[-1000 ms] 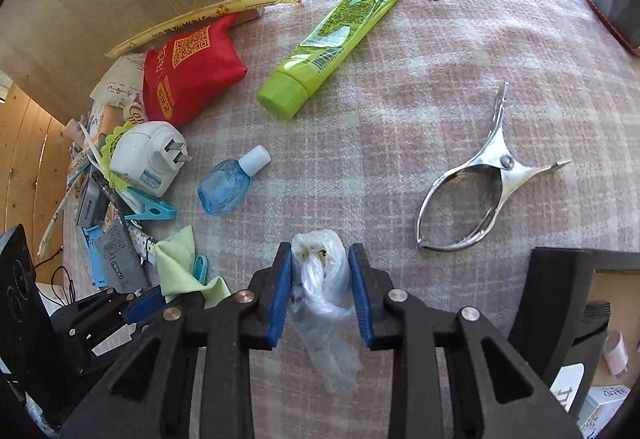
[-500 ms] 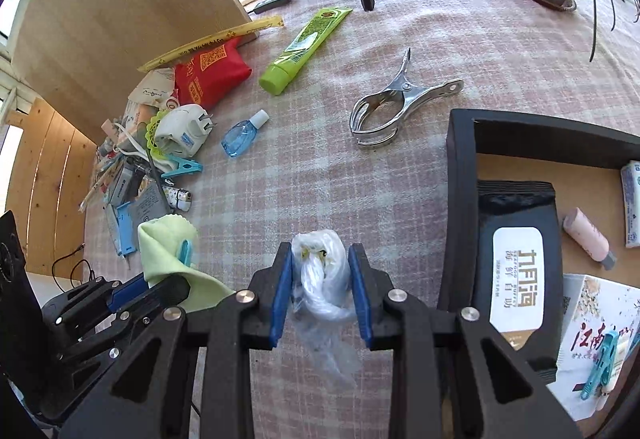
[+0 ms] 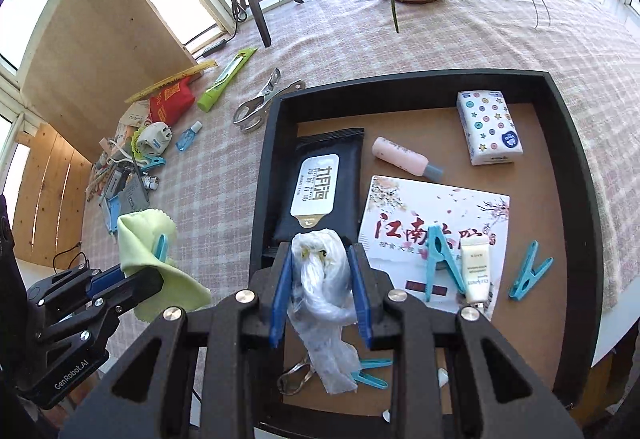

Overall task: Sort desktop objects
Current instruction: 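Carry the bag and green cloth into the black tray and release both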

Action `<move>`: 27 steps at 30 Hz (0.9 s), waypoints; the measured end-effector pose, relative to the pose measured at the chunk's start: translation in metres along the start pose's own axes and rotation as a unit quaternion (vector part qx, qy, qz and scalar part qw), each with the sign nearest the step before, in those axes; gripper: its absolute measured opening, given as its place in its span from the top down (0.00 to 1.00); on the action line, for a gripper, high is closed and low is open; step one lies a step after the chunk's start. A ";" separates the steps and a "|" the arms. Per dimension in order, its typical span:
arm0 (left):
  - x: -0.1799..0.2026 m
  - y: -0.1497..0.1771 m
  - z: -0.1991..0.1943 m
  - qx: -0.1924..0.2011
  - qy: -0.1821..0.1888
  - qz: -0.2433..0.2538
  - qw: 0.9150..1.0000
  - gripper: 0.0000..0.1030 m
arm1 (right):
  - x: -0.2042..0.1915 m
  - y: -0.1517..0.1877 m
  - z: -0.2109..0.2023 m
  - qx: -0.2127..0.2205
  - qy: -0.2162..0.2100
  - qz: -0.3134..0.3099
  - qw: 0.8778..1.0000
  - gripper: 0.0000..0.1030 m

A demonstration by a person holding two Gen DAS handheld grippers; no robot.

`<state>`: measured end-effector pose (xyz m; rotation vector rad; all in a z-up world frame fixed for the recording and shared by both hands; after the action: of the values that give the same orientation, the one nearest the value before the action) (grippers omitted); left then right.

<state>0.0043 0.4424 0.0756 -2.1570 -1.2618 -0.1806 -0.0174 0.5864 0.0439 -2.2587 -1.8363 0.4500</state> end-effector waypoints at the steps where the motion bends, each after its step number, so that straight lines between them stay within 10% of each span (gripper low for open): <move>1: 0.009 0.002 0.004 -0.001 -0.001 0.003 1.000 0.86 | 0.012 0.004 -0.003 0.002 0.003 0.003 1.000 0.73; 23: 0.088 0.029 0.059 -0.025 -0.027 0.000 0.999 0.85 | 0.101 0.044 -0.021 0.016 0.010 -0.007 1.000 0.72; 27: 0.086 0.028 0.056 -0.019 -0.038 -0.005 0.999 0.43 | 0.097 0.042 -0.025 0.023 0.026 -0.019 0.999 0.50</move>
<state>0.0623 0.5284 0.0537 -2.2089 -1.3210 -0.1293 0.0480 0.6732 0.0419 -2.1804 -1.8212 0.4194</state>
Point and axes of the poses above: each gripper's, at about its wrist camera, not at the fingertips, and z roughly the way its jaws point, x to its right, y to its underside, the point moved 7 cm from there along z, roughly the way its jaws point, and after that the axes turned 12 degrees about y, right-handed, at the moved point
